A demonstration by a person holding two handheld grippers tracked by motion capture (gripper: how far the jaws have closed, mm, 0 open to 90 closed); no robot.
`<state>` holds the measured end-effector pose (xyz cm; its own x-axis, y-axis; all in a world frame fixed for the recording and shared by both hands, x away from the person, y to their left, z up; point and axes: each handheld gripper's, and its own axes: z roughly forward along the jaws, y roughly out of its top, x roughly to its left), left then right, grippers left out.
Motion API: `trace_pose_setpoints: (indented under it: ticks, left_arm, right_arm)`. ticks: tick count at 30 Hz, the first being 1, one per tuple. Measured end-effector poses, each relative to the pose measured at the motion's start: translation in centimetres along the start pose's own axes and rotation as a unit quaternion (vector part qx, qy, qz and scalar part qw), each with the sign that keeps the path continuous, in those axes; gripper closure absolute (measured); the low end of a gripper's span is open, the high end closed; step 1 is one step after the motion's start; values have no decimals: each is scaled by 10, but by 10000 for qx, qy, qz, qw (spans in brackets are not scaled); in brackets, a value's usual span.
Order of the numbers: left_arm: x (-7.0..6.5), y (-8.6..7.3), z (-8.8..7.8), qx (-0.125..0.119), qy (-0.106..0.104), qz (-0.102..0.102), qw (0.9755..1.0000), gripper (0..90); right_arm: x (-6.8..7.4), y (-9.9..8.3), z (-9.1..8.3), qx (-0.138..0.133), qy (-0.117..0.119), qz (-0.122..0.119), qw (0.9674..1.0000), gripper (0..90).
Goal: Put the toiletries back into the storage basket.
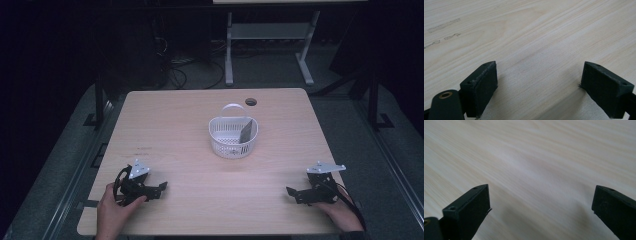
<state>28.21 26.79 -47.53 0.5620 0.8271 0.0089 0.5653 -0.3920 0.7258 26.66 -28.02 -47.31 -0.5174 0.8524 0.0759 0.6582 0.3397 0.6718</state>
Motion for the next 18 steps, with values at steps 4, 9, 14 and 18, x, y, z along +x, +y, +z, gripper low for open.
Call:
trace_pose_setpoints:
  ticks: [4, 9, 14, 18]
  left_arm:
    - [0, 0, 0, -1, 0, -2, 10000, 125]
    - [0, 0, 0, -2, 1, -2, 10000, 126]
    - [0, 0, 0, 0, 0, 0, 10000, 126]
    - [0, 0, 0, 1, 0, 0, 10000, 126]
  right_arm:
    - [-3, -11, -1, -66, -121, -13, 9999, 1]
    - [-5, -16, -2, -162, -230, -104, 9996, 1]
    - [-6, -17, -3, -163, -243, -107, 9995, 0]
    - [-6, -17, -3, -162, -246, -107, 9995, 1]
